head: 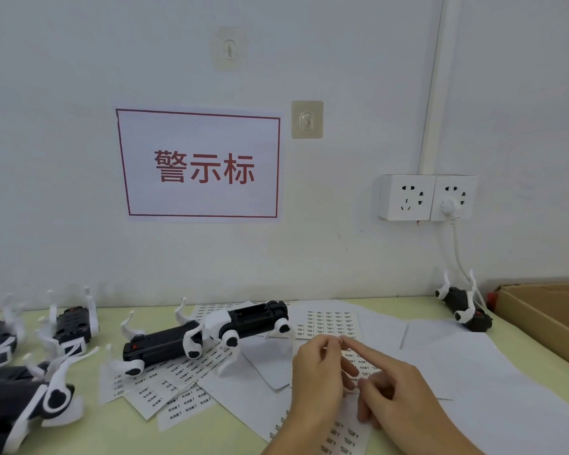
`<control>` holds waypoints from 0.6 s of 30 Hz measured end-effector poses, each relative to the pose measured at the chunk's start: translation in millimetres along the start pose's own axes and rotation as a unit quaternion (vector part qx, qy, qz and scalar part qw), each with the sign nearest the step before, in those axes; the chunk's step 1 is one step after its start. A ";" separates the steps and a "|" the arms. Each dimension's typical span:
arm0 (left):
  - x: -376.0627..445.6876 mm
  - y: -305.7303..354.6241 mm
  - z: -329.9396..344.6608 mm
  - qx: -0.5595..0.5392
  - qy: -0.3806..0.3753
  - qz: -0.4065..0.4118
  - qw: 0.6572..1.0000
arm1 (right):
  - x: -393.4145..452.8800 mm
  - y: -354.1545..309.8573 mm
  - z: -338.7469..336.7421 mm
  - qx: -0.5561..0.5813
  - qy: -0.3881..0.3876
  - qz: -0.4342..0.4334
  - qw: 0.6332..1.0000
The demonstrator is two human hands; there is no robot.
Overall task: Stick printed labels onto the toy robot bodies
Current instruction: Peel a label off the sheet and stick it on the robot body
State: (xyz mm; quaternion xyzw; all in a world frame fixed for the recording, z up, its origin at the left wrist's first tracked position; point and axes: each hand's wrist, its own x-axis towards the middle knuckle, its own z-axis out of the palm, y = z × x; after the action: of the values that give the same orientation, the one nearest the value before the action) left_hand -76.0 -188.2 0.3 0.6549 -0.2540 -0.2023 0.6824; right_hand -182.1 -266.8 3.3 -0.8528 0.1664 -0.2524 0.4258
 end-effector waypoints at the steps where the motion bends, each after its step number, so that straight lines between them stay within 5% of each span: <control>1: -0.2 1.6 -0.5 -0.009 -0.008 -0.008 1.000 | -0.2 -0.7 -0.2 -0.003 -0.002 -0.005 1.000; 18: -0.9 7.5 -4.3 -0.057 -0.010 -0.028 0.998 | 0.4 3.2 2.4 0.003 0.012 -0.004 1.000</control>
State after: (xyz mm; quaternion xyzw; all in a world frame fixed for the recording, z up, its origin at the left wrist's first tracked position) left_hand -74.5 -183.8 7.7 0.6196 -0.2303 -0.2425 0.7101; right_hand -180.7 -267.3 -0.4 -0.8490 0.1675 -0.2648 0.4255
